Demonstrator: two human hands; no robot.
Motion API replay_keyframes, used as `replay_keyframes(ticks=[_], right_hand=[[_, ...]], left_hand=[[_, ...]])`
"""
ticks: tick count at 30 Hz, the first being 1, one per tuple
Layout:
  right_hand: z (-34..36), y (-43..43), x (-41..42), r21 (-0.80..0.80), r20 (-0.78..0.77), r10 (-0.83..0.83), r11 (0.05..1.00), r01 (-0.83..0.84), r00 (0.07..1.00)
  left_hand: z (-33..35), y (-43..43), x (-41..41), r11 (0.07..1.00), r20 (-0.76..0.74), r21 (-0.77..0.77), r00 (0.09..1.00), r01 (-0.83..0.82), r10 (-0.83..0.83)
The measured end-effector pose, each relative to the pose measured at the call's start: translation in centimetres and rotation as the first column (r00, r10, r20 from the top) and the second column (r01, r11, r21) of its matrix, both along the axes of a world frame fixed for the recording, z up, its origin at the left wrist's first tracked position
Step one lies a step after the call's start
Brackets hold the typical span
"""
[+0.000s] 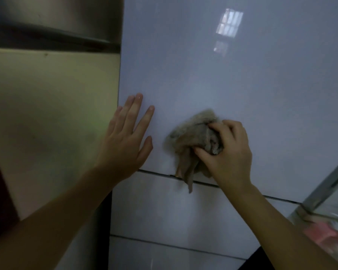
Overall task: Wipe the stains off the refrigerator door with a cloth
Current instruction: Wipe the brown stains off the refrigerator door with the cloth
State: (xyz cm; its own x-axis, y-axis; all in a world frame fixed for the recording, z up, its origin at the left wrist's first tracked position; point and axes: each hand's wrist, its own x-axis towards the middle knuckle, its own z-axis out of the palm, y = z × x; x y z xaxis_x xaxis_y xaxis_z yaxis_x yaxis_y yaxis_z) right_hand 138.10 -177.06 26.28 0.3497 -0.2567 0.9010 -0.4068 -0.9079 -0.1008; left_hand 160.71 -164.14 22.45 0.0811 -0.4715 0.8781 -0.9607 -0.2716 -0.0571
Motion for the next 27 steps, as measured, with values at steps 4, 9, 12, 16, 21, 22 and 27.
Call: replay_keyframes(ticks=[4,9,12,16,21,22,27], right_hand=[[2.8,-0.9,-1.2,0.105,0.221,-0.017,0.994,-0.007,0.975],[-0.4,0.1,1.2,0.087,0.136,-0.016,0.996,0.004,0.991],[-5.7,1.5,1.7,0.264,0.269,-0.033,0.964,-0.041,0.963],[-9.3,3.0,1.9,0.510,0.572,-0.194,0.845,-0.160,0.797],[-7.3,4.1,5.0,0.476,0.667,-0.176,0.848,-0.232,0.724],[-6.8,4.5,6.0,0.463,0.676,-0.153,0.849,-0.254,0.721],[-7.4,6.4,8.9,0.531,0.720,-0.210,0.780,-0.330,0.661]], left_hand=[[0.0,0.0,-0.3,1.000,-0.020,-0.013,1.000,0.022,-0.022],[-0.1,-0.2,-0.4,1.000,-0.022,-0.010,1.000,0.002,-0.002],[-0.3,-0.3,-0.3,1.000,-0.009,-0.011,1.000,0.004,-0.004],[-0.3,-0.1,-0.3,1.000,-0.010,0.007,1.000,-0.009,0.009],[-0.3,-0.1,-0.3,1.000,0.000,-0.014,1.000,-0.001,0.001],[-0.3,-0.1,-0.1,1.000,0.008,-0.016,1.000,0.009,-0.009],[-0.5,-0.1,0.3,0.999,0.015,-0.022,1.000,0.025,-0.025]])
